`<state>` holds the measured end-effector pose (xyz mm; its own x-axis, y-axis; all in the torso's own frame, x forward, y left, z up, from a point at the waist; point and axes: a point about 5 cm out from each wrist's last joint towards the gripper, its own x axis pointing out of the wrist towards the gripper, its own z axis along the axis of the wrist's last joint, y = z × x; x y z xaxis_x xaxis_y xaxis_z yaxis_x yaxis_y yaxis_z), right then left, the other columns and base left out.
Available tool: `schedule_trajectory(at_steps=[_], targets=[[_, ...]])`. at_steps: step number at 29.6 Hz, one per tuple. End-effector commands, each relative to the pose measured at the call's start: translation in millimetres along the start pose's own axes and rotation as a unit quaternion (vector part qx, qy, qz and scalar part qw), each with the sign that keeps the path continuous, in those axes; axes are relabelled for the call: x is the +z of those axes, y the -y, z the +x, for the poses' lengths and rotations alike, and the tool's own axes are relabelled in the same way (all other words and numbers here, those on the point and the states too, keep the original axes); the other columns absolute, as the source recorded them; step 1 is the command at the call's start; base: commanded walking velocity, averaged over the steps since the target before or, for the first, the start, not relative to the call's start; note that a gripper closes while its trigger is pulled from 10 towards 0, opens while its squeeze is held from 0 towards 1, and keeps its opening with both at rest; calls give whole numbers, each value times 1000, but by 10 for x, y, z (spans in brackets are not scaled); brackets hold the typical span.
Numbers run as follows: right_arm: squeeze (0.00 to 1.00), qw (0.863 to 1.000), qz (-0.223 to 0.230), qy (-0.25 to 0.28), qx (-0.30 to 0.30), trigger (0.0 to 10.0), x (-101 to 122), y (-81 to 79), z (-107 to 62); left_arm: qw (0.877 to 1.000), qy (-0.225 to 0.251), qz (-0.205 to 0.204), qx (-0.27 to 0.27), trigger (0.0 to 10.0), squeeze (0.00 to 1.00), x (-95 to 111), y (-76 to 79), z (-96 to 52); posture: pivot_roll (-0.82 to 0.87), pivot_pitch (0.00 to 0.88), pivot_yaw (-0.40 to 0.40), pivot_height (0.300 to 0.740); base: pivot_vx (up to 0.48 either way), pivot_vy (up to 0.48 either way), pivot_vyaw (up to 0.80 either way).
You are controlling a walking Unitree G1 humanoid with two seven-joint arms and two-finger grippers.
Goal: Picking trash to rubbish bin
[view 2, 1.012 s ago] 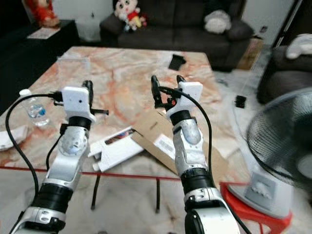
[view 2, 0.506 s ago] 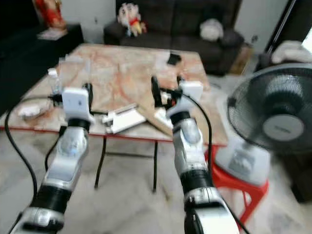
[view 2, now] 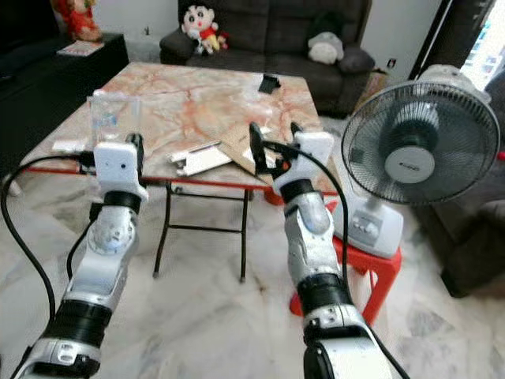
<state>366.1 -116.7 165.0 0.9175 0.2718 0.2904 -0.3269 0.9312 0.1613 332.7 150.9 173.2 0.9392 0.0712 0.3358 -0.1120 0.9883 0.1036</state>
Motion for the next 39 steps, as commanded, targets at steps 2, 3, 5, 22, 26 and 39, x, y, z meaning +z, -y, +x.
schedule_trajectory(at_steps=[2,3,5,22,26,39], targets=[[0,998,-3,-54,-32,10000,-202,218,-163,999,-40,-13,-2,10000,0,-143,-33,-28,-9,20,-78,740,0,0,0],[0,996,-1,-73,-42,10000,-274,283,-224,998,-55,-20,-3,10000,0,-200,-56,-59,-9,20,-78,740,0,0,0],[0,993,-2,-100,-60,10000,-376,386,-326,997,-75,-32,-4,10000,0,-272,-90,-108,-8,31,-81,740,0,0,0],[0,921,13,-342,-187,10000,-1162,872,-1447,974,-224,-33,6,10000,0,-970,-306,-648,2,59,-88,740,0,0,0],[0,891,15,-397,-218,10000,-1303,919,-1784,955,-295,-26,-3,10000,0,-1272,-266,-863,12,59,-92,740,0,0,0],[0,832,34,-482,-273,10000,-1498,914,-2399,845,-535,15,-17,10000,0,-1883,-241,-1857,0,57,-81,740,0,0,0]])
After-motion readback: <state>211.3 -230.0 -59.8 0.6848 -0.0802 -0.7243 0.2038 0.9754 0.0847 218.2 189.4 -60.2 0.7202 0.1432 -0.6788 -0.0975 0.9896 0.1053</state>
